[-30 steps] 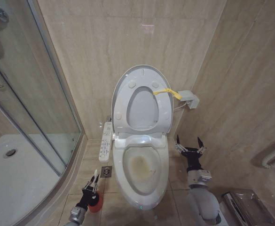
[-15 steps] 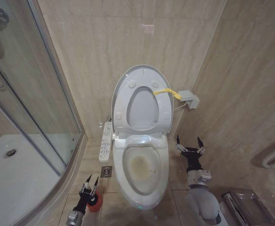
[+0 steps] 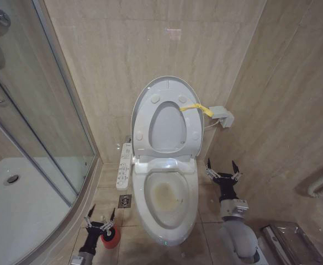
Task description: Open the toilet lid, clean the toilet bowl with a toilet brush, close the toilet lid, and flush.
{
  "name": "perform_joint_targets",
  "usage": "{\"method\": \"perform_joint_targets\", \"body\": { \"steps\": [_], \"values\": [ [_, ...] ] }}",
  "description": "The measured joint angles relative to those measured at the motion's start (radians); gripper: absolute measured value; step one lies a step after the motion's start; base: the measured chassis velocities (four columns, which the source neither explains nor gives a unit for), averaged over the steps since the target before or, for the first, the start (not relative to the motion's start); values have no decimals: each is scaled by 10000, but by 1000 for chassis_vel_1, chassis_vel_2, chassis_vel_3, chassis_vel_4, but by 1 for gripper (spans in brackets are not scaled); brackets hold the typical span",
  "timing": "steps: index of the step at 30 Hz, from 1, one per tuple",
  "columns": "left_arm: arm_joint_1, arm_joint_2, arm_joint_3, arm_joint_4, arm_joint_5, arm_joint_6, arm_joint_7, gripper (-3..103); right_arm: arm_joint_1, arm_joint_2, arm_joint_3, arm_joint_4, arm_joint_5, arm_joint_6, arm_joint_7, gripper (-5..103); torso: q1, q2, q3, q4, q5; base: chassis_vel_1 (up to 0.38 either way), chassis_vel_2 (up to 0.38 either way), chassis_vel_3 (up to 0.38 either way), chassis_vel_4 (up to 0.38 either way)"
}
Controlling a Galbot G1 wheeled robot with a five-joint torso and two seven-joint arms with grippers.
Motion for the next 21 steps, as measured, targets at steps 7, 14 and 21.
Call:
{"method": "perform_joint_targets", "body": {
  "steps": [7, 14, 21],
  "values": [
    [1459, 62, -854, -2686, 274, 729, -158, 100, 0, 0, 1, 0, 0, 0, 1, 100, 0, 0, 0, 1, -2, 0, 0, 0, 0],
    [3400, -85, -1930, -5665, 507, 1776, -296, 100, 0, 0, 0, 0, 0, 0, 1, 100, 0, 1, -1, 0, 0, 0, 0, 0, 0],
    [4694, -300, -2582, -7607, -287, 2814, -326, 100, 0, 0, 0, -1, 0, 0, 1, 100, 0, 0, -1, 2, 0, 0, 0, 0, 0]
  ]
}}
